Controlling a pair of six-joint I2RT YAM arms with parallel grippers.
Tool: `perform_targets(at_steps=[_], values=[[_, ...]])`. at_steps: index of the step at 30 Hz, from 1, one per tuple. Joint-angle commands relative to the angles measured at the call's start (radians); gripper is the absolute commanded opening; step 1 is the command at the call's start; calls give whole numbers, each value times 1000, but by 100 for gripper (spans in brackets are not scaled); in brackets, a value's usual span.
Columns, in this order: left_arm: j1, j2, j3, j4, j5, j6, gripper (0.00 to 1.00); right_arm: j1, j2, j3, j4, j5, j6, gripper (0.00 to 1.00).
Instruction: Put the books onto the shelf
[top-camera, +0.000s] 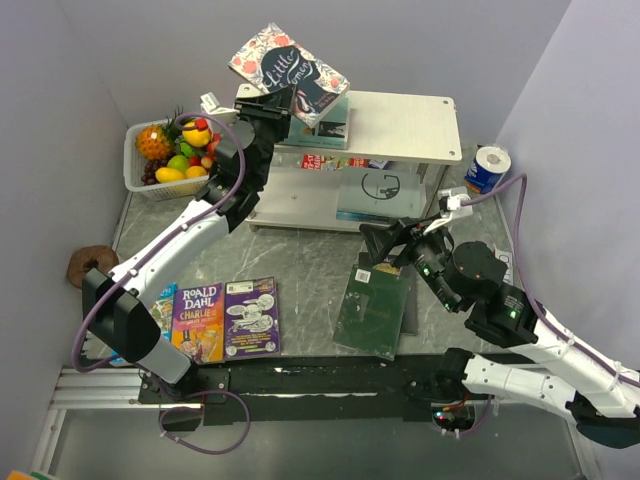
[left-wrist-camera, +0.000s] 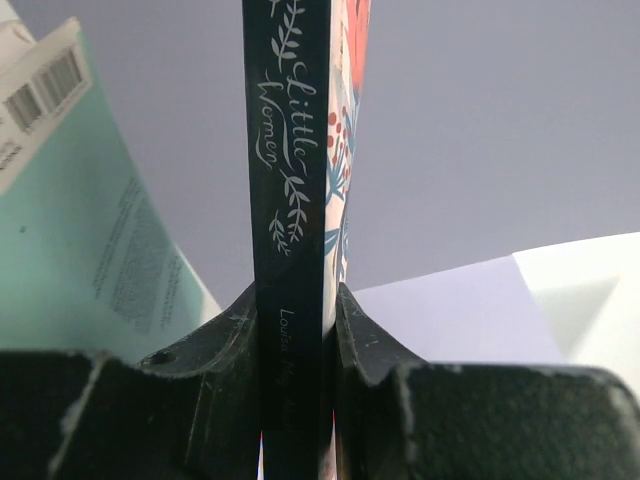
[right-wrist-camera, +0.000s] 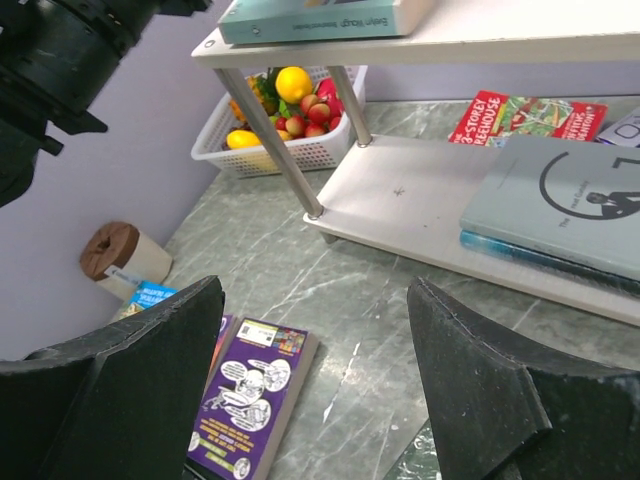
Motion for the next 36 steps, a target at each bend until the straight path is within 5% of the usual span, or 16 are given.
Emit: perform_targets(at_steps=[1, 2, 10, 17, 25, 36], values=[[-4, -11, 45, 112, 6, -38, 18, -12, -21, -15, 34, 39, -14, 82], [-6, -11, 35, 108, 13, -37, 28, -13, -21, -15, 32, 39, -14, 82], [-7, -23, -21, 64, 19, -8, 62, -18, -7, -6, 41, 24, -15, 82], [-3, -65, 28, -132, 34, 95, 96, -21, 9, 11, 46, 22, -32, 82], [0, -86, 157, -541, 62, 230, 96, -22, 28, 25, 61, 19, -53, 82], [8, 3, 373, -726, 164, 385, 96, -36, 144, 92, 149, -50, -70, 78]])
